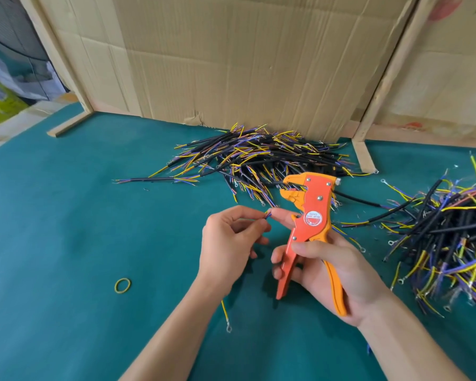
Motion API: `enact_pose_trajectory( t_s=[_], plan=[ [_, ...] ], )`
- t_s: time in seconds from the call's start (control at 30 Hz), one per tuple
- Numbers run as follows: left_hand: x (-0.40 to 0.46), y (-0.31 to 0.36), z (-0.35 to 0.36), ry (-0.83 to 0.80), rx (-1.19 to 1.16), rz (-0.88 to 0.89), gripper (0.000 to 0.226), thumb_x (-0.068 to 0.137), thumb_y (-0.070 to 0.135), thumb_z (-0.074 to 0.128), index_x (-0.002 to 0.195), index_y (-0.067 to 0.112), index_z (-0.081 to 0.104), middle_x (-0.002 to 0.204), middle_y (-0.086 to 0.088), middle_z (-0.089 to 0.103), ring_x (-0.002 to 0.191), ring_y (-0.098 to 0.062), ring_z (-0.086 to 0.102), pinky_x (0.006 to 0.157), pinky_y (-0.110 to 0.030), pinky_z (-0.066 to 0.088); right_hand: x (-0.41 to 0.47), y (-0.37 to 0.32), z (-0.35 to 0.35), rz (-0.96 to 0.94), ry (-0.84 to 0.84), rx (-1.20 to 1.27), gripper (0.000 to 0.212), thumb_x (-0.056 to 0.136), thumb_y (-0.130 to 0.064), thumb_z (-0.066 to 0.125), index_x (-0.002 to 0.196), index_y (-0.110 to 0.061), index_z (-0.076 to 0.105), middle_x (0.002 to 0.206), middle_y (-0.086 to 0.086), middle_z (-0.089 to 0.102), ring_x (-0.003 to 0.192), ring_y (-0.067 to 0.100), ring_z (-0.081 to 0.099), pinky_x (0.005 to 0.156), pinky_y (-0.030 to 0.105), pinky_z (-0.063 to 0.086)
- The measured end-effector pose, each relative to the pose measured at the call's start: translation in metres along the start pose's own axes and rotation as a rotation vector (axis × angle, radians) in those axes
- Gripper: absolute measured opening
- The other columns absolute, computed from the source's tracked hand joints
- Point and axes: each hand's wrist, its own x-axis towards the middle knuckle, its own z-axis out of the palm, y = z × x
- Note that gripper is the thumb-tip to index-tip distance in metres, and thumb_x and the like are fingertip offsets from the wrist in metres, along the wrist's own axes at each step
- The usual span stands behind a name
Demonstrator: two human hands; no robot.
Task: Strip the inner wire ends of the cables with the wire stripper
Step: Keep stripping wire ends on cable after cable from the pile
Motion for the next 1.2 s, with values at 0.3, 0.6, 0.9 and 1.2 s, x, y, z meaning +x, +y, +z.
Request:
enact_pose_trajectory(
  t_s=[0.3,0.6,0.9,1.2],
  plan=[
    [0.0042,-0.0009,0.0002,-0.014,-0.120,-0.049,0.009,0.094,0.008,0.068,0.087,0.012,0.072,0.074,-0.007,0.075,0.058,-0.012,0.059,0.047,-0.021,0.042,-0.0006,-0.0022,-0.0022,0.000,-0.021,0.037,0.062,0.075,-0.011,0.074,0.137,-0.009,0.063,0.115,0.027,0.055,0.083,0.031,0.061,0.074,0.045,0.053],
    [0.0051,-0.0019,-0.0013,0.056,-0.027,0.015,0.013,0.094,0.014,0.068,0.082,0.015,0.072,0.068,-0.003,0.072,0.054,-0.012,0.058,0.049,-0.021,0.043,-0.0012,-0.0033,-0.0073,-0.003,-0.066,0.054,0.059,0.079,-0.012,0.071,0.137,-0.007,0.061,0.145,0.013,0.058,0.087,0.031,0.066,0.076,0.045,0.055],
    [0.0074,-0.0008,-0.0051,0.089,0.000,0.088,0.014,0.095,0.014,0.068,0.082,0.019,0.071,0.071,0.000,0.072,0.059,-0.010,0.058,0.060,-0.025,0.045,-0.0039,-0.0049,-0.0050,0.200,-0.050,0.029,0.051,0.076,-0.009,0.073,0.125,0.004,0.065,0.093,0.027,0.063,0.079,0.040,0.066,0.073,0.051,0.057],
    [0.0033,0.0028,-0.0038,0.112,0.148,0.173,0.017,0.095,0.010,0.066,0.083,0.020,0.070,0.071,0.006,0.072,0.057,-0.004,0.060,0.061,-0.020,0.048,-0.0052,-0.0073,-0.0016,0.222,-0.102,-0.057,0.049,0.076,-0.007,0.075,0.122,0.008,0.064,0.083,0.022,0.057,0.072,0.038,0.062,0.066,0.048,0.055]
  ],
)
